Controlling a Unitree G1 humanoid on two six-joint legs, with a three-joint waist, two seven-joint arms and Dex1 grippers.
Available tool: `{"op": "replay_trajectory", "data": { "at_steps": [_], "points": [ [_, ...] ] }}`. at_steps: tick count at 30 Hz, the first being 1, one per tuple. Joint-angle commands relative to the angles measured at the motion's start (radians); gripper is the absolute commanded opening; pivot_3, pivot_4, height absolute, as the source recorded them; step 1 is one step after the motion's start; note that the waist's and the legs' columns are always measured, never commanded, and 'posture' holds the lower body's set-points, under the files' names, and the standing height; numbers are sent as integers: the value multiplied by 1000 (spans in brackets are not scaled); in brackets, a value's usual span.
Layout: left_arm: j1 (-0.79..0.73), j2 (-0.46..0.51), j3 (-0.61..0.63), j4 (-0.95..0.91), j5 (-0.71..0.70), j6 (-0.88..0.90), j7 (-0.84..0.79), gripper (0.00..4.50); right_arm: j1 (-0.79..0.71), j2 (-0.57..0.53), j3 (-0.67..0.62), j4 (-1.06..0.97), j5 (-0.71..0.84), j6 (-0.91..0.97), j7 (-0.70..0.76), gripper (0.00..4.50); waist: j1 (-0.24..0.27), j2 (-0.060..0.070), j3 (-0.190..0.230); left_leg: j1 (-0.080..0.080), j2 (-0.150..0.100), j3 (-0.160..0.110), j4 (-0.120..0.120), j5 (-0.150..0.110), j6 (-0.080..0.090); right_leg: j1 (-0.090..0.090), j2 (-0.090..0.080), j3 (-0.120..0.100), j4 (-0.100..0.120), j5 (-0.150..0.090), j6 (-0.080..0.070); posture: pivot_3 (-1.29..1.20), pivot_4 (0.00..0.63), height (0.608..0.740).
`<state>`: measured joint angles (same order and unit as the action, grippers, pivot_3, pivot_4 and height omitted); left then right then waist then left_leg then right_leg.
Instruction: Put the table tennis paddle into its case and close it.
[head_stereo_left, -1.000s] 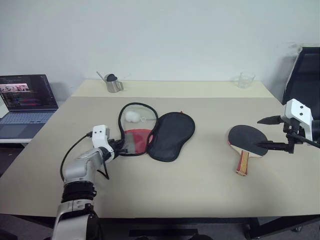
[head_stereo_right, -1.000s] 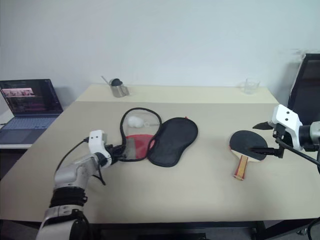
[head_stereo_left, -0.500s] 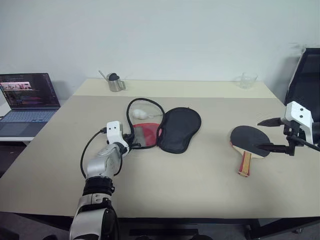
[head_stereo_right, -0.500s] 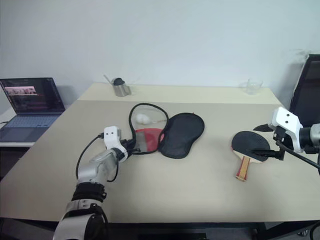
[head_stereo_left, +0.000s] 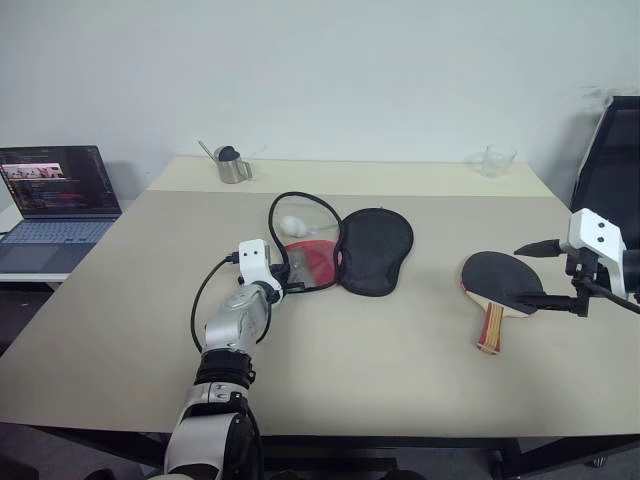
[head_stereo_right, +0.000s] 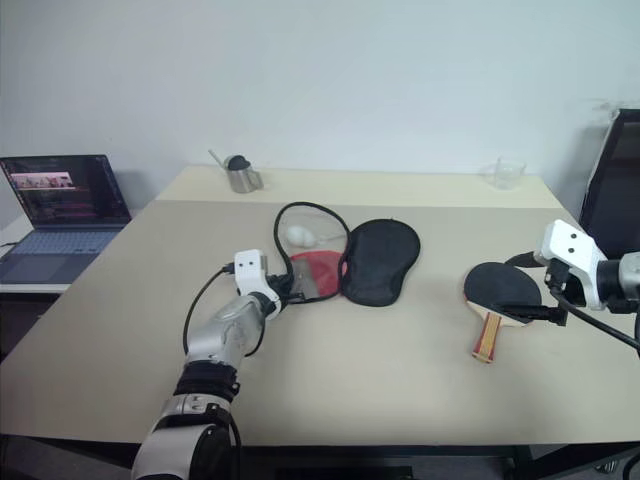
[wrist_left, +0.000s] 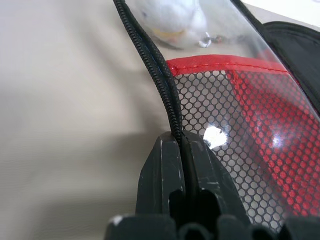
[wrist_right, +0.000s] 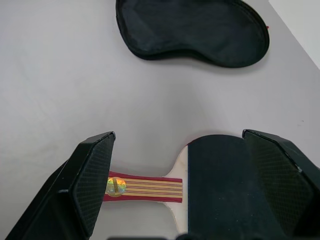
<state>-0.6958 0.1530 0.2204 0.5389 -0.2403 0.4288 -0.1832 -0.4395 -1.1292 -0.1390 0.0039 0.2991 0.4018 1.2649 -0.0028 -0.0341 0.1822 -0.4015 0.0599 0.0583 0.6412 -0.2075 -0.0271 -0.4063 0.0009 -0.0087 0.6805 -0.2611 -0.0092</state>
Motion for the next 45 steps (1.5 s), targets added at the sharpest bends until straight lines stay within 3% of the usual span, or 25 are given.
{"op": "replay_trajectory", "data": {
  "at_steps": [1,6,7,10,16,21,24,31,37,42,45],
  "points": [
    [11,-3,-20,-58,4,0,1,30,10,-23,-52,-28,23,1,-2,4500,0,0,0,0,0,0,0,0,0,0,0,0,0,0,0,0,150,740],
    [34,-3,-43,-103,-5,42,-20,30,17,-22,-58,-36,33,10,-1,4500,0,0,0,0,0,0,0,0,0,0,0,0,0,0,0,0,150,740],
    [39,-2,-50,-116,-5,52,-26,236,16,-21,-58,-36,35,11,-1,4500,0,0,0,0,0,0,0,0,0,0,0,0,0,0,0,0,150,740],
    [50,3,-60,-153,-7,78,-37,1003,11,-19,-49,-36,38,11,-4,4500,0,0,0,0,0,0,0,0,0,0,0,0,0,0,0,0,150,740],
    [105,83,-145,-263,33,92,-130,3165,10,-14,-38,-34,42,8,-7,4500,-5,0,0,0,0,0,-1,0,0,0,1,1,0,0,0,0,150,740],
    [224,315,-260,-463,-6,161,-458,3165,24,-20,-24,-29,26,18,-17,4500,-13,0,0,1,0,0,-4,0,0,-1,2,1,-1,-1,-2,0,150,740],
    [255,446,-260,-456,-5,147,-575,3165,22,5,7,-31,0,37,-62,4500,-16,0,0,2,1,0,-6,0,0,-1,2,0,-1,-2,-4,0,150,740],
    [312,626,-179,-559,-145,145,-840,3165,8,98,20,-41,-33,191,-258,4500,-24,0,0,1,3,-1,-10,0,0,-4,-1,1,-2,-3,-4,0,150,740],
    [148,618,-72,-654,-385,245,-934,3165,0,155,15,-100,-45,508,-459,4500,-11,-1,1,-1,2,0,-11,0,0,-5,-2,-1,-2,-3,-3,0,150,740],
    [-1,597,-130,-618,-372,203,-965,3165,-21,248,-61,-203,-47,809,-653,4500,-15,-1,1,0,2,0,-12,0,0,-5,-1,1,-2,-4,-3,0,150,740],
    [-92,574,-159,-556,-348,163,-985,3165,-105,391,-177,-255,-78,1019,-806,4500,-25,-1,1,0,2,0,-11,0,0,-5,0,1,-2,-3,-3,0,150,740]
  ]
}}
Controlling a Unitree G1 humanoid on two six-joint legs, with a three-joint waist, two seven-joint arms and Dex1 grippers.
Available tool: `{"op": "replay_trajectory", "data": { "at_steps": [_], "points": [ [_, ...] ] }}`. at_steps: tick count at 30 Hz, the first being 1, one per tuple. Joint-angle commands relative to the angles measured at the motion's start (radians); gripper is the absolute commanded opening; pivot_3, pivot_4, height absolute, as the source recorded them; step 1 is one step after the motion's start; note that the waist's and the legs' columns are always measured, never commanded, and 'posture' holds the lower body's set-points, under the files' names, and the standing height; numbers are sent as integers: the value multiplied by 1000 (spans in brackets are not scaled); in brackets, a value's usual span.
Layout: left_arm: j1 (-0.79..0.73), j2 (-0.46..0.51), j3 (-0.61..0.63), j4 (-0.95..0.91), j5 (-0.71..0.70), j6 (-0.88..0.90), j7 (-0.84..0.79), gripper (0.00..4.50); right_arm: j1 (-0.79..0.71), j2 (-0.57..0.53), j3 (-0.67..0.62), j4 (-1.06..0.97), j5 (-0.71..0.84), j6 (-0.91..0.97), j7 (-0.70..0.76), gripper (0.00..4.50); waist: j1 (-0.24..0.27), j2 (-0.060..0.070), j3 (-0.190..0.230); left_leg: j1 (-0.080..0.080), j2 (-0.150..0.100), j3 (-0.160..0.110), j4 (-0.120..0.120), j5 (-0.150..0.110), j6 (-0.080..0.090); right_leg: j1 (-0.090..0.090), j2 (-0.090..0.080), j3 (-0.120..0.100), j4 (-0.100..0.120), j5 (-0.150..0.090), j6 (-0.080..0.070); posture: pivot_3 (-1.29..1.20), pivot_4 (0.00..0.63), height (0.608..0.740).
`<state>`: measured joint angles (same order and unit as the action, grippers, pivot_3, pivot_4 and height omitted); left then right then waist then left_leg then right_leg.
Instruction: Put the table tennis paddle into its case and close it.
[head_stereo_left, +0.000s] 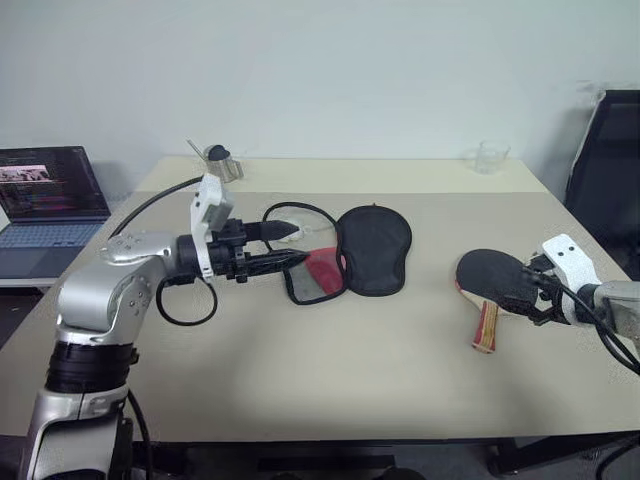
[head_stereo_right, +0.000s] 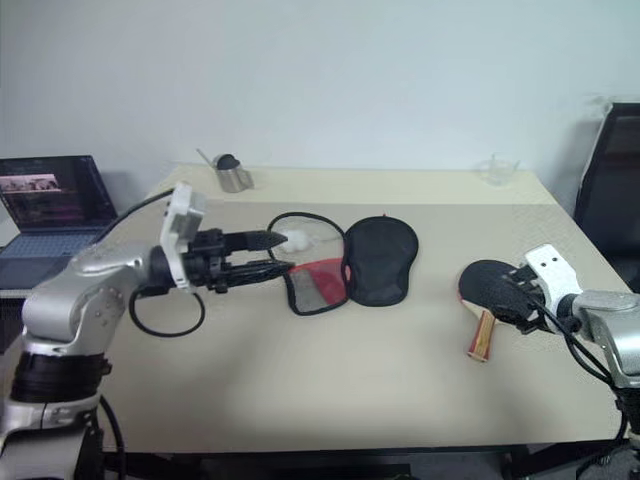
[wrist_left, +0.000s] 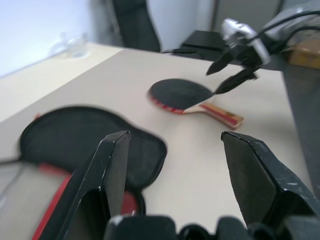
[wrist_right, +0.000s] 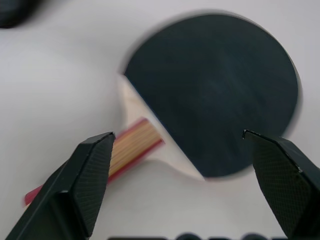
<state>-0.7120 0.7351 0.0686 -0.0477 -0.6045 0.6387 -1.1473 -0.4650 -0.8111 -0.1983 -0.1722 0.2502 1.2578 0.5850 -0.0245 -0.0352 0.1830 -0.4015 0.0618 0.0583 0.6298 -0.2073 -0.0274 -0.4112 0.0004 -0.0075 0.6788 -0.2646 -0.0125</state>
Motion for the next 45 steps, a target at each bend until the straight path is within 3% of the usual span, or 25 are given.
{"op": "replay_trajectory", "data": {
  "at_steps": [1,5,12,19,32,35,43,45],
  "points": [
    [-102,-13,-21,60,31,-63,-30,3165,-103,131,-151,-108,-44,225,-172,4500,-6,0,0,0,0,0,0,0,0,0,1,0,0,0,0,0,150,740],
    [-158,-29,-55,147,65,-99,-66,3165,-145,291,-209,-192,-90,341,-289,4500,-8,0,0,1,0,0,-1,0,0,0,3,0,1,0,-1,0,150,740],
    [-177,-38,-95,202,100,-134,-144,3165,-133,524,-248,-258,-182,357,-466,4500,-7,1,0,-9,0,0,0,0,0,-10,6,0,3,-1,-2,0,150,740],
    [-161,-24,-93,237,157,-197,-159,3165,-110,644,-286,-275,-257,357,-583,4500,-7,1,0,-15,0,0,0,0,0,-15,7,0,2,-1,-2,0,150,740],
    [-117,1,-80,202,181,-208,-139,3165,-96,766,-287,-221,-282,344,-629,4500,-8,1,-1,-14,0,-1,0,0,0,-15,9,-1,2,-1,-2,0,150,740],
    [-109,1,-76,186,174,-199,-131,3216,-95,776,-302,-189,-285,322,-642,3919,-9,-2,-3,-14,0,-1,0,0,0,-14,9,-1,2,-1,-2,0,150,740],
    [-94,8,-67,168,173,-190,-121,3216,-105,744,-351,-138,-310,287,-668,1267,-9,-7,-7,-12,1,-1,1,0,0,-13,8,-1,2,0,-2,0,150,740],
    [-93,10,-65,168,175,-191,-117,3216,-119,738,-350,-137,-306,286,-663,1049,-8,-8,-7,-12,1,-1,1,0,0,-12,8,-1,2,0,-2,0,150,740]
  ]
}}
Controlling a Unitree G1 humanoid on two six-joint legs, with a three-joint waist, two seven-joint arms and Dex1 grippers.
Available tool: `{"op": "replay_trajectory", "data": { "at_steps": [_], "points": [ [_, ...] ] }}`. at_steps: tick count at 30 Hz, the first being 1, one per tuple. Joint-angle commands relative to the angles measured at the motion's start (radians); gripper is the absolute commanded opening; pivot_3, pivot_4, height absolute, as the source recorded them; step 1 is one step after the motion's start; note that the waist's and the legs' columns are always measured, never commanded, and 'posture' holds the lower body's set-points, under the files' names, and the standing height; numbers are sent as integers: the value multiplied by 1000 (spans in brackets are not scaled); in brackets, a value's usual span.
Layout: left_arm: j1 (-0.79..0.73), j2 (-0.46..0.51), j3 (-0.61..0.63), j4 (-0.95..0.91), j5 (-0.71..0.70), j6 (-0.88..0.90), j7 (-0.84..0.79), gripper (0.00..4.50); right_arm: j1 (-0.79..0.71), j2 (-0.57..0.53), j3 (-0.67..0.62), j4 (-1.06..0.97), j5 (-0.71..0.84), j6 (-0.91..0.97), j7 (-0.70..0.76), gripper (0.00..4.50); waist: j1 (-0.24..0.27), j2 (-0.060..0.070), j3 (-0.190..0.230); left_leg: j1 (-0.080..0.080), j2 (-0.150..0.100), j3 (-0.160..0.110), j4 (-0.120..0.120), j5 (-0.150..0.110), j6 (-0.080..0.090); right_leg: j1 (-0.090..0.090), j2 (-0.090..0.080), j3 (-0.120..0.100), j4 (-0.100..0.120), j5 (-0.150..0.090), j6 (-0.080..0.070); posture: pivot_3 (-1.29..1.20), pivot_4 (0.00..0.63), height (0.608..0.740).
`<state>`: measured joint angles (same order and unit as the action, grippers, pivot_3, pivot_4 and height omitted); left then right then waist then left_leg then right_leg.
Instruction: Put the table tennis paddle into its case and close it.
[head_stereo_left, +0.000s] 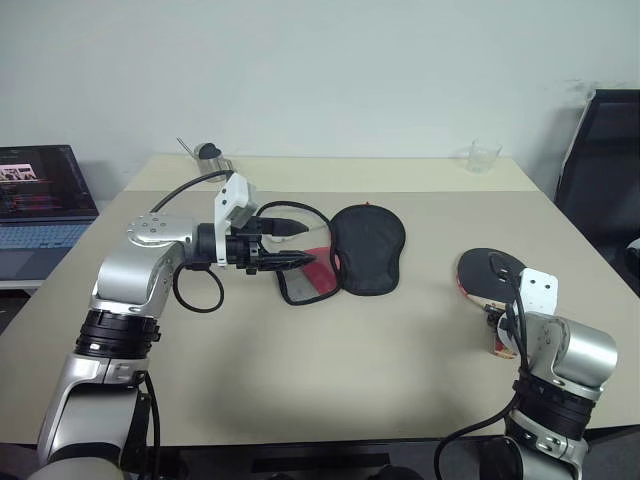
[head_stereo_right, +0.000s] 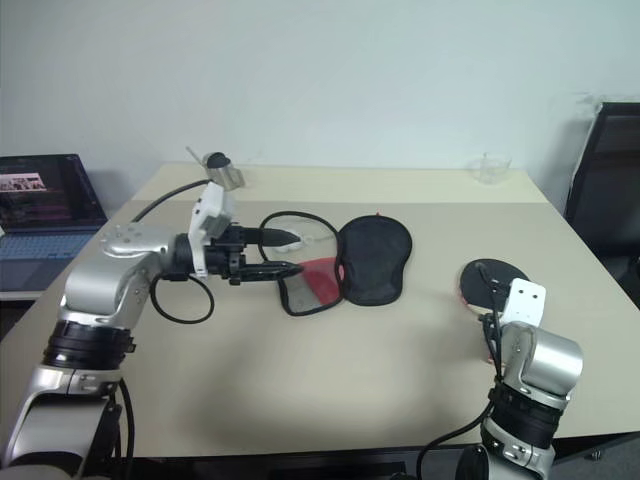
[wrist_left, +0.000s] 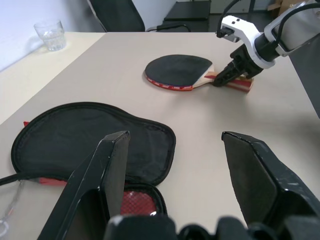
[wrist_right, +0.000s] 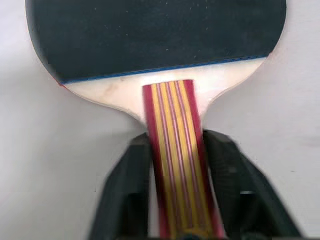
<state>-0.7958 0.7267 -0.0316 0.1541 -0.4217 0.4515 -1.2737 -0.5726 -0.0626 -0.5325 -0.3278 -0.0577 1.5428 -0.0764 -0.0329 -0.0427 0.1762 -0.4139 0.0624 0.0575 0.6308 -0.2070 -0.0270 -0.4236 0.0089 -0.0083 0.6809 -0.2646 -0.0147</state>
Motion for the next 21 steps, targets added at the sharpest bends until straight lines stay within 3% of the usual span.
{"op": "replay_trajectory", "data": {
  "at_steps": [1,12,21],
  "points": [
    [-9,20,36,-33,-7,-4,12,3216,-21,-10,-16,17,5,3,0,1049,0,0,0,0,0,0,0,0,0,0,0,0,0,0,0,0,150,740],
    [11,68,71,-25,-6,2,36,3216,-263,26,-9,38,67,27,55,1049,-10,3,2,-2,1,0,-2,0,0,-4,1,2,0,0,0,0,150,740],
    [97,161,124,-23,-7,14,46,3216,-448,85,57,283,123,-144,52,1049,-12,3,2,-6,1,0,-3,0,0,-8,2,2,0,-1,-2,0,150,740]
  ]
}}
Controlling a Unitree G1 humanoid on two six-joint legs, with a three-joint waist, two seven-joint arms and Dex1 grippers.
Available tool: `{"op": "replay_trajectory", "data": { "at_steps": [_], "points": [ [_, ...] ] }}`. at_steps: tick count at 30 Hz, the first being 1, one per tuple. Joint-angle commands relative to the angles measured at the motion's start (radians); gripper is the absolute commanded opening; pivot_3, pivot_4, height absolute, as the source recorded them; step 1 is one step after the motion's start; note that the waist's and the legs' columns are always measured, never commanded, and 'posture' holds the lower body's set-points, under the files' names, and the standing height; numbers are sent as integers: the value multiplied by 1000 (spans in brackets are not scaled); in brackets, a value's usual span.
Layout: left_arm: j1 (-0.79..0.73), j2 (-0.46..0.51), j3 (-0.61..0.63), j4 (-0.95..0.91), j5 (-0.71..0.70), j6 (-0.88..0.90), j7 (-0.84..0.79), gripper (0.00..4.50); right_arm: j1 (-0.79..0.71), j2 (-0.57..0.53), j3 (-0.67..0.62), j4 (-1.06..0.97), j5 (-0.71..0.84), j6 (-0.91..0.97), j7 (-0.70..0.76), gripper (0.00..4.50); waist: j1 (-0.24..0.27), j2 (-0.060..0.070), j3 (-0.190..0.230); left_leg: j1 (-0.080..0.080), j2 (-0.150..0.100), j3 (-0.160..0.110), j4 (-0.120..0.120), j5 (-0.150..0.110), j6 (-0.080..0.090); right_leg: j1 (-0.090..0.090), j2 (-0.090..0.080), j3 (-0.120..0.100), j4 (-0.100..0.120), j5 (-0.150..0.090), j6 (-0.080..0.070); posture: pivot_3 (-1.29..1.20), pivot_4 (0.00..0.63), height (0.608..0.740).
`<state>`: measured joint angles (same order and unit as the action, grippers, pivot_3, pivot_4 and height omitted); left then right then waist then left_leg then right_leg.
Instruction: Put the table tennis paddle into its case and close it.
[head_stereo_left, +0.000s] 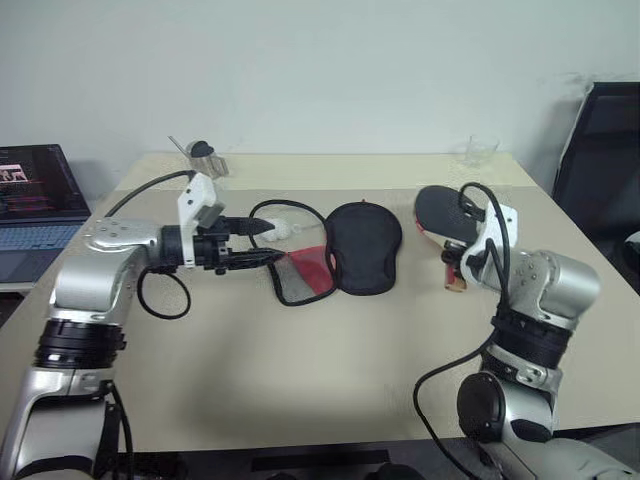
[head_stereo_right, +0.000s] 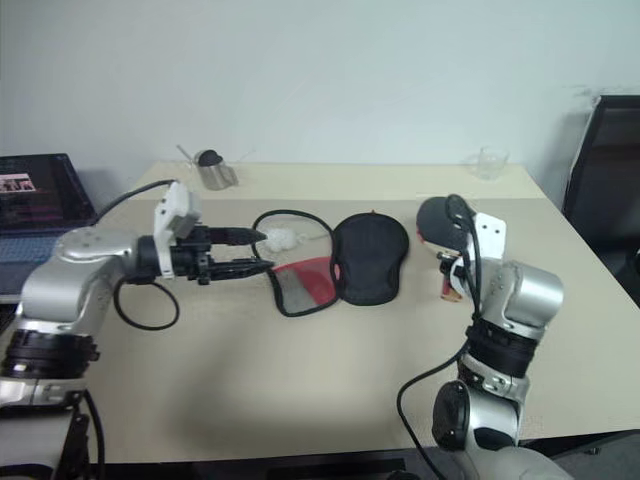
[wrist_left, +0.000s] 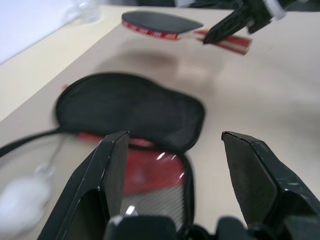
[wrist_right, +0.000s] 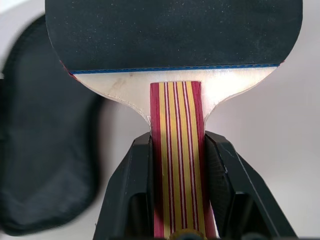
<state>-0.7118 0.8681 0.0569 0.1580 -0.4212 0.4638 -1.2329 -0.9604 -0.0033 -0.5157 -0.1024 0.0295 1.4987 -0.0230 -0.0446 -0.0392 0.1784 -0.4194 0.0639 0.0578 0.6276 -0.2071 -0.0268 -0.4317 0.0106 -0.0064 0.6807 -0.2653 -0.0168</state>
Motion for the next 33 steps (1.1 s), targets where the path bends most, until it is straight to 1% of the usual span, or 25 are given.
{"op": "replay_trajectory", "data": {
  "at_steps": [1,4,9,13,22,33],
  "points": [
    [25,20,38,-39,-11,7,9,3216,-79,44,50,109,39,-141,-8,1049,-1,0,0,0,0,0,0,0,0,0,0,0,0,0,0,0,150,740],
    [60,15,52,-82,-25,28,28,3216,-134,92,83,272,52,-271,-20,1049,-6,0,0,0,0,0,0,0,0,0,-1,0,0,0,0,0,150,740],
    [88,15,73,-105,-23,39,79,3216,-159,114,127,421,79,-383,-25,1049,0,0,0,-8,0,0,1,0,0,-8,-1,-1,1,3,-4,0,150,740],
    [137,27,110,-157,-45,68,105,3216,-166,128,156,516,103,-457,-25,1049,0,0,0,-11,0,0,1,0,0,-10,-4,-1,0,3,-5,0,150,740],
    [190,40,145,-230,-73,114,142,3216,-176,123,176,610,133,-530,-52,1049,0,0,0,-12,0,-1,2,0,0,-10,-4,-3,1,3,-5,0,150,740],
    [188,42,134,-238,-85,123,156,3216,-161,105,215,606,118,-538,-109,1049,1,0,0,-12,0,-1,2,0,0,-10,-4,-2,1,3,-5,0,150,740]
  ]
}}
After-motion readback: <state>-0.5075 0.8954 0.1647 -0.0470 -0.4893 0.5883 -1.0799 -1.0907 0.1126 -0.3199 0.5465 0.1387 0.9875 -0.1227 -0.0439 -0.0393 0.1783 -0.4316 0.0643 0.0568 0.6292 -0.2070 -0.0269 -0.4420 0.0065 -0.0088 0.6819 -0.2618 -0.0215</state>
